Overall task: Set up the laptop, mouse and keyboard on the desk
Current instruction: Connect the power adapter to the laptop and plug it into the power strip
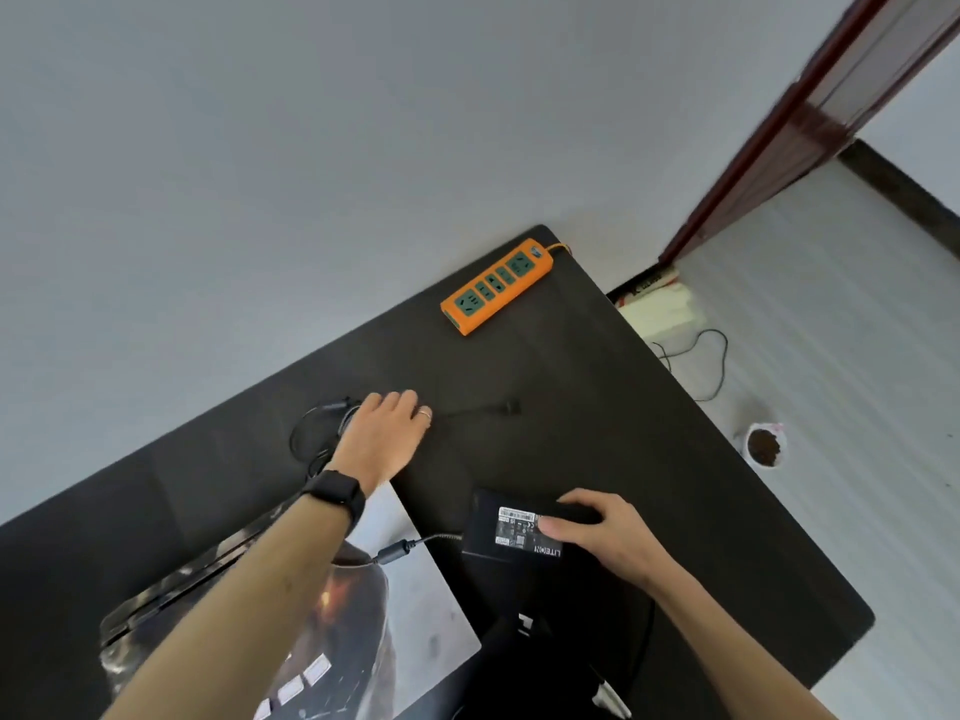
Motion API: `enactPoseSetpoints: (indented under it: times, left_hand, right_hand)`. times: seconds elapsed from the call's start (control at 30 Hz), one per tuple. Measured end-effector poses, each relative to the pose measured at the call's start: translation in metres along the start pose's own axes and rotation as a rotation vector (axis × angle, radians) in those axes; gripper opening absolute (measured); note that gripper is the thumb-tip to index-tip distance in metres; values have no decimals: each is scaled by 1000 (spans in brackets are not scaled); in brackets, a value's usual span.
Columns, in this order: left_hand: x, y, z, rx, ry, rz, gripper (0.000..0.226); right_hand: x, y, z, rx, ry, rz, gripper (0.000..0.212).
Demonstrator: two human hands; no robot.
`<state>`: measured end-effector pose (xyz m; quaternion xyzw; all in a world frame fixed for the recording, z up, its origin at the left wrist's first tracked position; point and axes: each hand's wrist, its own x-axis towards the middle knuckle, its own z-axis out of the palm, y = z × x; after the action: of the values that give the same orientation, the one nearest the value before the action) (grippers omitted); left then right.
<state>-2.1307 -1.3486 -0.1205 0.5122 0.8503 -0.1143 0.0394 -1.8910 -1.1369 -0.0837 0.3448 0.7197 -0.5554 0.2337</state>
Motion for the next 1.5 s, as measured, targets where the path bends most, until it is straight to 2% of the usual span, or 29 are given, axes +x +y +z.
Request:
enactPoseSetpoints:
  times: [0.13,0.3,0.37,0.43,0.5,0.6,0.7,0.83,0.93,1.1,1.2,1.3,1.4,1.5]
  left_hand:
    - [-47,-64,-22,-78,8,-292,19]
    - [-156,-123,-25,-96,-53,-724,31]
    - [-204,-135,-16,-133,10,-963,25]
    - [-239,-136,-5,-168,98,-1122,19]
    - [-268,-131,6,-189,151,-1208,22]
    - [-295,-116,18,-223,239,-1302,23]
    - [-307,-108,34,-202,282,-1303,21]
    - [-306,-106,53,-184,341,-1283,18]
    - [-298,-100,60,-209,363,-1240,17]
    - [-285,-92,57,-235,381,-1086,27]
    - [-278,-90,57,-199,246,-937,54]
    - [-270,-84,62,-229,166,-858,62]
    - [-261,-69,71,-280,142,-805,55]
    - [-243,-49,79,-330,159,-714,48]
  right_hand:
    - [54,-50,3,-151,1,-131,32]
    - [132,-138,29,-353,-3,-309,33]
    - [165,-173,57,-443,-60,-380,40]
    - [190,-200,80,-515,-84,-433,51]
    - [208,-218,104,-590,-105,-460,54]
    - [224,-226,131,-610,-43,-509,58]
    - [227,-224,150,-669,82,-604,51]
    - [214,-212,164,-826,359,-752,40]
    - [197,-190,175,-771,416,-710,34]
    - [157,-137,195,-647,496,-661,43]
    - [119,-94,211,-490,504,-663,40]
    - [75,-49,219,-378,560,-647,36]
    - [37,-4,217,-425,660,-632,35]
    - [9,31,204,-605,736,-487,46]
